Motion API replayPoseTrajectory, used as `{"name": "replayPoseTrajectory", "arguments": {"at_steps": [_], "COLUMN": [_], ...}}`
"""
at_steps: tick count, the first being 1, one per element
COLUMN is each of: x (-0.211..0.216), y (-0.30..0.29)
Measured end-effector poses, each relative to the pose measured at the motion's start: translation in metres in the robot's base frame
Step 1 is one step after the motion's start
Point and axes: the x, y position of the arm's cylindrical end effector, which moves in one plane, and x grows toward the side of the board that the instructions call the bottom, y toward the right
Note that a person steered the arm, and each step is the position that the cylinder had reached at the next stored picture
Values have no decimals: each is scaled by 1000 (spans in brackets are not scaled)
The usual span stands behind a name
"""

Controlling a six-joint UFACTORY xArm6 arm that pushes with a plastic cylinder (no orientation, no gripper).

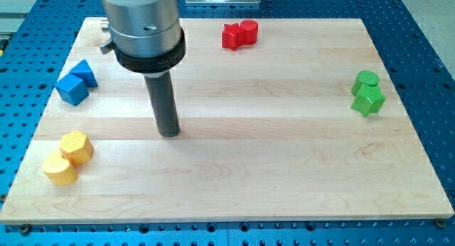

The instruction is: Move your arm towards the bottom center

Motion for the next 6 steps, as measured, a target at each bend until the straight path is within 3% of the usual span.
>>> {"name": "replayPoseTrajectory", "arguments": {"at_steps": [3,6], "x": [-1,118], "y": [1,-10]}}
